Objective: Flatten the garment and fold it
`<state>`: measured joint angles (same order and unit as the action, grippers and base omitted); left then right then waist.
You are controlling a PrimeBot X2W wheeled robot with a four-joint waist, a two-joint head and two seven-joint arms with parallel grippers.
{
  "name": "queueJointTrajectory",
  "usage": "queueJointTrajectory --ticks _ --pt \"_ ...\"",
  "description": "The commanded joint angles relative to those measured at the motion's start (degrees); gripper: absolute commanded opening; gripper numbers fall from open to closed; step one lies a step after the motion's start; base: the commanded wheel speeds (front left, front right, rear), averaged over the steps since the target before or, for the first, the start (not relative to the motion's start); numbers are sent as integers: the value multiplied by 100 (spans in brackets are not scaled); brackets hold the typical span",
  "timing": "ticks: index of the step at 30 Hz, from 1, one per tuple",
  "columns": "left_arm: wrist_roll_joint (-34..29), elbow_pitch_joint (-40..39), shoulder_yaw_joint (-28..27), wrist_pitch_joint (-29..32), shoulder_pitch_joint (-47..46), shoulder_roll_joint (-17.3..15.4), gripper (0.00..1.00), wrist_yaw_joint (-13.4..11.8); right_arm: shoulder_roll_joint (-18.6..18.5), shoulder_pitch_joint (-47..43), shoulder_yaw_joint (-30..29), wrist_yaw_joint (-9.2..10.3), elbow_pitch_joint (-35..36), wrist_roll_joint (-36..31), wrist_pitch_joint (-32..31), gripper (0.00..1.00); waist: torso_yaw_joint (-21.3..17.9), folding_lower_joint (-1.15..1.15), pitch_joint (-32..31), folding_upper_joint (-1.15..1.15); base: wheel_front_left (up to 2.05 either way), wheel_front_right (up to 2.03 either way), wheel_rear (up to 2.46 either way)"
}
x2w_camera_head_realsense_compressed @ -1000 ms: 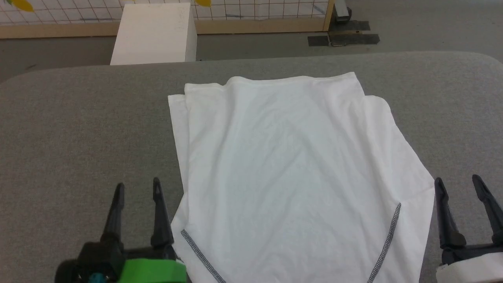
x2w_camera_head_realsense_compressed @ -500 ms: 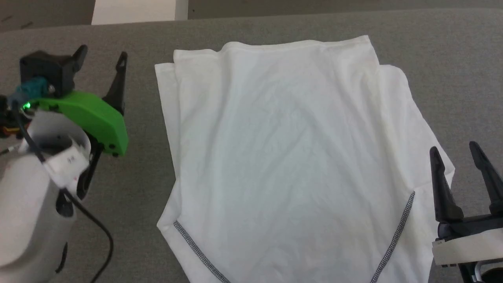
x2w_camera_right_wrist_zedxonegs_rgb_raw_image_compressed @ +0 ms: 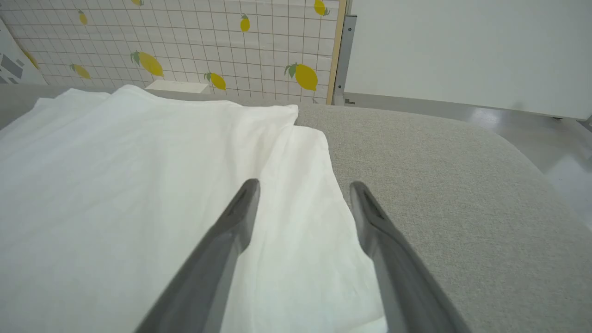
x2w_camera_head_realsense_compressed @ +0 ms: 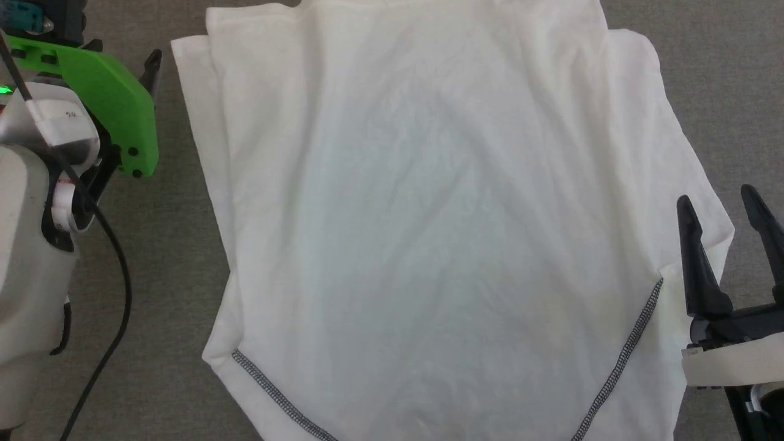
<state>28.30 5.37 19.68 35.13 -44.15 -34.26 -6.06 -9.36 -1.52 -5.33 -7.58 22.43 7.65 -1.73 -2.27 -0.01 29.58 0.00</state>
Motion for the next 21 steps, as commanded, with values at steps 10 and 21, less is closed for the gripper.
queueJointTrajectory --ticks 10,21 --pt "34 218 54 72 -133 -4 100 -102 -109 188 0 9 -186 148 117 100 -276 1 388 0 0 0 0" --pt "215 382 135 168 -81 71 0 -26 -202 285 -51 9 -271 251 160 100 -346 1 669 0 0 0 0"
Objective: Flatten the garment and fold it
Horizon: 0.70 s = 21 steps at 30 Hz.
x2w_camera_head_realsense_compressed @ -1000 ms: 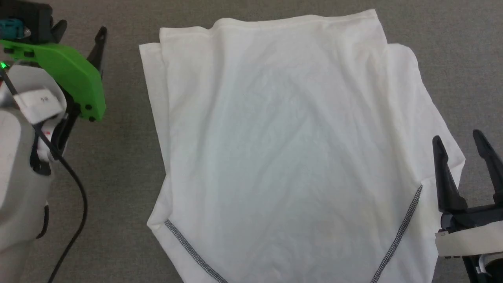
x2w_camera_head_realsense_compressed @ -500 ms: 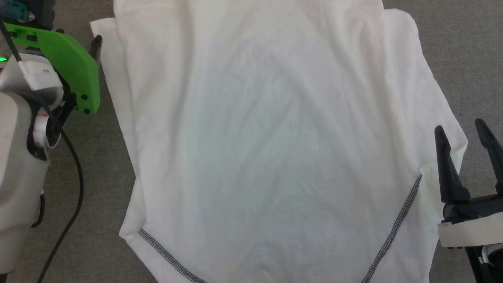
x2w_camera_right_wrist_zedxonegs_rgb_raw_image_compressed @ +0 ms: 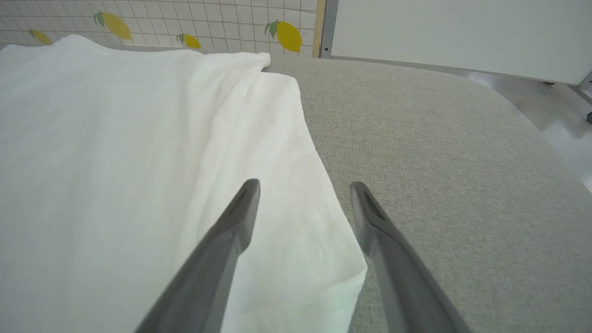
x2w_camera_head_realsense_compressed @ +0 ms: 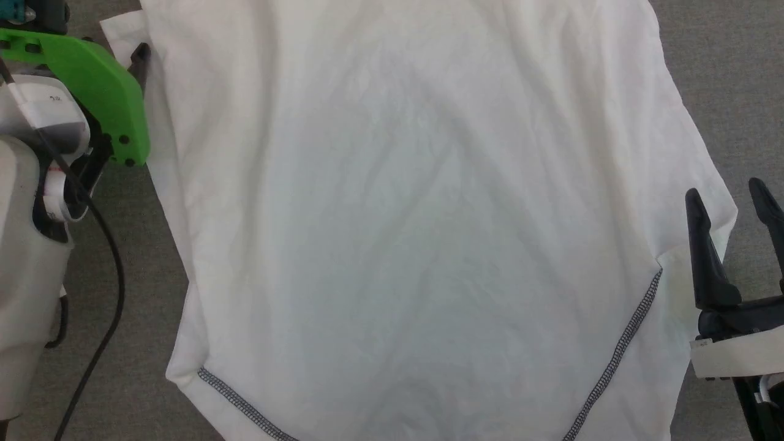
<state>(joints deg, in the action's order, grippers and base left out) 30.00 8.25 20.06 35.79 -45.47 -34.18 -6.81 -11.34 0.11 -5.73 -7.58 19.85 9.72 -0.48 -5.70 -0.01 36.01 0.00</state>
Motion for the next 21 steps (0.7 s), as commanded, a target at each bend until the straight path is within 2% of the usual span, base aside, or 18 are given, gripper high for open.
queueJointTrajectory --ticks 1,7,14,21 --pt "93 100 108 141 57 74 0 87 -6 122 -20 9 -18 46 37 100 3 1 32 0 0 0 0" --pt "202 46 30 4 7 64 0 162 -22 165 -37 9 -82 51 42 100 81 1 -39 0 0 0 0" --pt "298 107 -313 -635 131 85 0 15 11 151 -21 9 -190 22 54 100 198 1 -509 0 0 0 0" --pt "607 -60 -772 -886 750 -284 0 20 182 -55 -42 9 -295 -57 25 100 349 1 -1337 0 0 0 0"
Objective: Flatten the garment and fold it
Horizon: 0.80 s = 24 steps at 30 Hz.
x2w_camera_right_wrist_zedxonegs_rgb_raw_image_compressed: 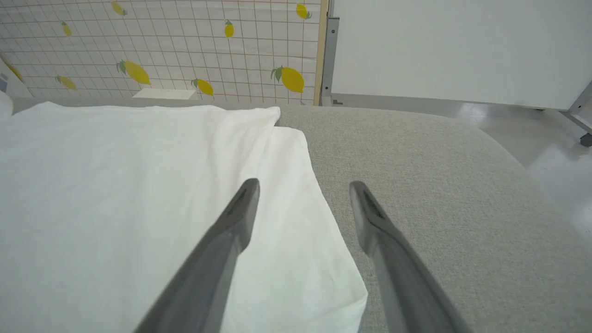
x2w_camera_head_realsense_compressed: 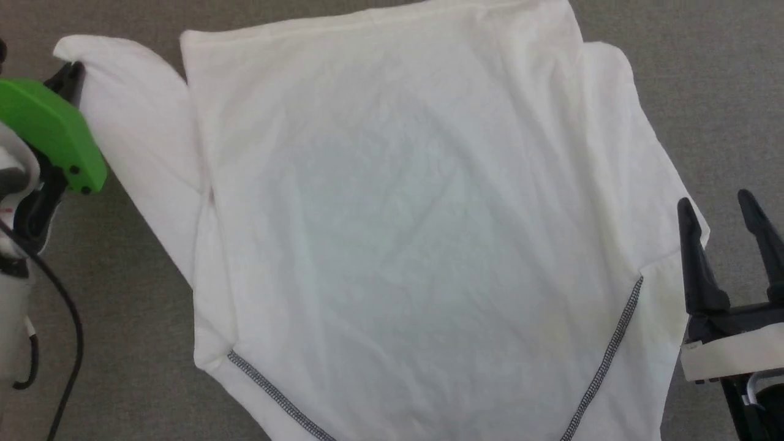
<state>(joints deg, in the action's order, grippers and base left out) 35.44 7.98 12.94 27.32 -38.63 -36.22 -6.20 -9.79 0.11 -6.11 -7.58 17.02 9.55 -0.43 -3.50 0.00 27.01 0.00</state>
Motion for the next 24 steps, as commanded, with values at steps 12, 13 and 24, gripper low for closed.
queueJointTrajectory --ticks 12,13,24 --pt "628 -464 -1343 -482 1511 -810 0 -245 338 -523 -265 9 55 -191 -60 100 428 0 -1363 0 0 0 0" --pt "657 -526 -1435 -515 1642 -833 0 -275 355 -556 -296 9 69 -204 -67 100 457 0 -1413 0 0 0 0" --pt "1011 -1545 -2356 -975 3300 -603 0 -536 566 -855 -430 9 241 -349 -150 100 676 0 -1905 0 0 0 0"
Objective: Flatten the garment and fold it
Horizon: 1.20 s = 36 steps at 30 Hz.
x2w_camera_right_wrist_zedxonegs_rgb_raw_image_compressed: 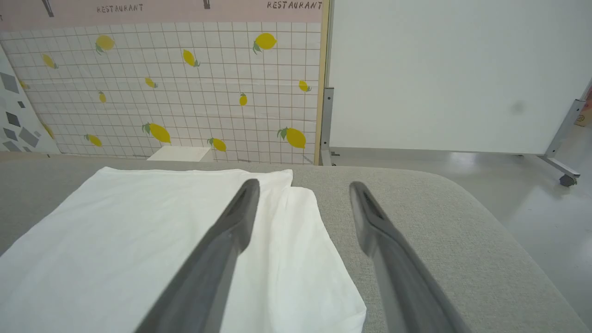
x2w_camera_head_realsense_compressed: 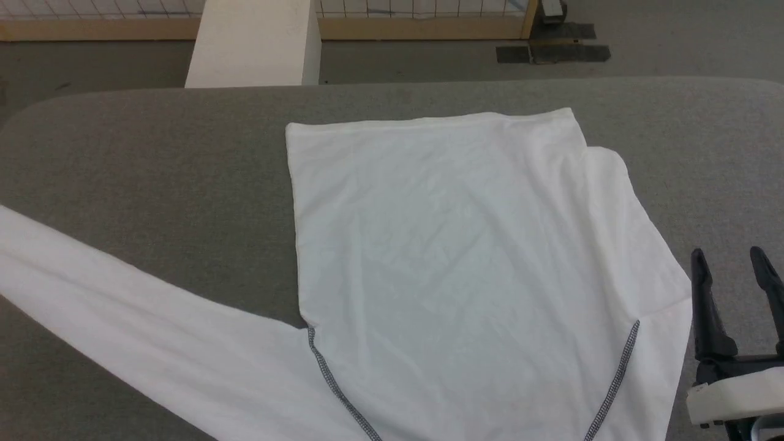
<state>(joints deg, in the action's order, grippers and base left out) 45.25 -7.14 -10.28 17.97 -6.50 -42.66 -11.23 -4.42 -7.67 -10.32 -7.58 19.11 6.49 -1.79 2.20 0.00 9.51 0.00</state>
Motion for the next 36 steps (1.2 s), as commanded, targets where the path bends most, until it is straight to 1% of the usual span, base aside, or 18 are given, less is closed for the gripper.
queueJointTrajectory --ticks 1,6,8,11,14,17,20,22,26,28,29,33,34,36 --pt "46 -153 -99 -86 228 90 0 -57 42 -100 -21 9 49 -50 -25 100 117 0 -195 0 0 0 0" --pt "156 -816 -184 -215 643 376 0 -130 89 -221 -129 9 128 -73 -70 100 159 0 -360 0 0 0 0" --pt "208 -1183 -115 -229 711 516 0 -161 104 -251 -232 9 185 -88 -83 100 163 0 -409 0 0 0 0" --pt "330 -1811 133 -200 682 792 0 -231 119 -283 -424 9 294 -115 -123 100 176 0 -464 0 0 0 0" --pt "297 -2369 563 -93 558 984 0 -324 125 -291 -580 9 399 -143 -172 100 182 0 -490 0 0 0 0" --pt "85 -2833 1249 85 271 1170 0 -435 131 -284 -697 9 518 -150 -236 100 174 0 -502 0 0 0 0" --pt "-160 -3026 2016 262 -121 1425 0 -482 137 -249 -815 9 643 -154 -291 100 152 0 -496 0 0 0 0" --pt "-327 -3009 2563 372 -415 1649 0 -465 140 -217 -877 9 726 -165 -337 100 119 0 -491 0 0 0 0" --pt "-633 -2725 3670 539 -920 2224 0 -348 144 -152 -969 9 863 -185 -397 100 14 0 -424 0 0 0 0" --pt "-702 -2430 4240 551 -1105 2676 0 -288 146 -120 -1051 9 906 -175 -407 100 -41 0 -365 0 0 0 0" --pt "-746 -2286 4454 535 -1174 2834 0 -240 147 -107 -1078 9 918 -167 -407 100 -69 0 -336 0 0 0 0" --pt "-970 -1426 5237 280 -1332 3509 0 -81 150 -54 -1131 9 912 -113 -389 100 -209 0 -203 0 0 0 0" --pt "-1032 -1142 5416 175 -1359 3640 0 -44 150 -42 -1131 9 898 -94 -379 100 -255 0 -165 0 0 0 0" --pt "-1162 -615 5723 -28 -1424 3786 0 41 151 -16 -1117 9 857 -59 -357 100 -339 0 -100 0 0 0 0"
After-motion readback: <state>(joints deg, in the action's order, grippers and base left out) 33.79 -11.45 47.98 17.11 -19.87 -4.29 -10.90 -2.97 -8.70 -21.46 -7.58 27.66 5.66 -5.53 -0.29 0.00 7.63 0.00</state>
